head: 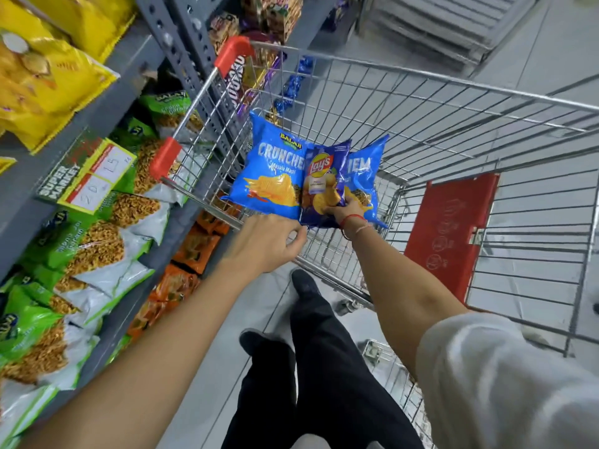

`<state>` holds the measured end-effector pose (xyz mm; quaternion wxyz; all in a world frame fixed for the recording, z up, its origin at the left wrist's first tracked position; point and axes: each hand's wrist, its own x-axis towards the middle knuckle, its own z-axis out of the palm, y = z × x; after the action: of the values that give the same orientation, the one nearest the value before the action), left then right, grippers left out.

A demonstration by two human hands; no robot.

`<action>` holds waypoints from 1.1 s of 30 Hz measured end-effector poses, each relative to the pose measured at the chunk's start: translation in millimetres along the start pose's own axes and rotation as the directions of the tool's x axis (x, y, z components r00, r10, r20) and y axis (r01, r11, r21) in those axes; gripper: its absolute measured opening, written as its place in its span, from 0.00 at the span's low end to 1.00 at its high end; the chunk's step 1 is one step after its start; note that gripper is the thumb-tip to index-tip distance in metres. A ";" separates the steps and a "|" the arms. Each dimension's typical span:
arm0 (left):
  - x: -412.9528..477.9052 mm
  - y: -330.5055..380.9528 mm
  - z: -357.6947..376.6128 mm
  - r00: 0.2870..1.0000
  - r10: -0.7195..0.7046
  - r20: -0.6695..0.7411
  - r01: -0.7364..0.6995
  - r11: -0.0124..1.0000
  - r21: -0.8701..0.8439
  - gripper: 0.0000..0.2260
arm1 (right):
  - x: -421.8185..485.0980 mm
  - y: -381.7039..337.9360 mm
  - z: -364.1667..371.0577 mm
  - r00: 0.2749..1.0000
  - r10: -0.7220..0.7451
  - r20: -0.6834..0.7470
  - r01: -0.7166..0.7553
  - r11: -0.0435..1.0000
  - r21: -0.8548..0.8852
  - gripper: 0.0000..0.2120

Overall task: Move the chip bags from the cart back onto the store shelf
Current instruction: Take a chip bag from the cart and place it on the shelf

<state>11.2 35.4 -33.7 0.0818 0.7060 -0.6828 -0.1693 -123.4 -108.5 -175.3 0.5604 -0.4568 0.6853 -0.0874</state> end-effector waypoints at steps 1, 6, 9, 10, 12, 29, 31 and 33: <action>-0.4 0.8 -0.9 1.000 -0.006 -0.005 0.006 1.000 -0.004 0.22 | -3.8 -0.7 -4.7 1.000 0.002 0.006 -0.003 0.999 0.051 0.25; 0.4 1.3 -6.9 0.999 -0.025 0.043 0.028 0.998 -0.056 0.20 | -27.5 -5.3 -27.2 0.999 -0.018 0.051 0.005 0.967 0.256 0.22; -4.5 -2.0 -26.7 1.000 -0.024 0.012 0.025 0.995 -0.101 0.29 | -48.6 -24.9 -39.4 0.995 -0.094 0.045 0.073 0.938 0.340 0.14; -6.1 -3.7 -36.0 0.999 -0.024 -0.023 0.021 0.993 -0.114 0.28 | -57.3 -34.4 -43.2 0.991 -0.127 0.040 0.104 0.926 0.362 0.14; -7.4 -7.3 -60.3 0.995 -0.031 -0.097 0.020 0.994 -0.107 0.24 | -77.4 -57.5 -49.9 0.978 -0.206 0.035 0.175 0.900 0.400 0.17; -198.9 -24.4 -401.4 0.418 0.044 -0.907 0.321 0.927 0.193 0.16 | -371.6 -324.4 -8.4 0.254 -0.950 0.183 0.744 0.313 0.590 0.10; -239.9 -26.3 -422.6 0.360 0.041 -0.932 0.416 0.887 0.199 0.17 | -416.8 -340.7 10.0 0.151 -0.962 0.228 0.716 0.265 0.646 0.16; -280.4 -31.4 -434.3 0.313 0.015 -0.950 0.524 0.831 0.186 0.18 | -457.2 -354.3 30.7 0.070 -0.963 0.261 0.675 0.238 0.698 0.23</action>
<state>190.2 265.0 394.7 0.2505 0.7736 -0.4070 0.4161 68.9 33.5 352.3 0.6782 -0.6376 -0.0009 -0.3654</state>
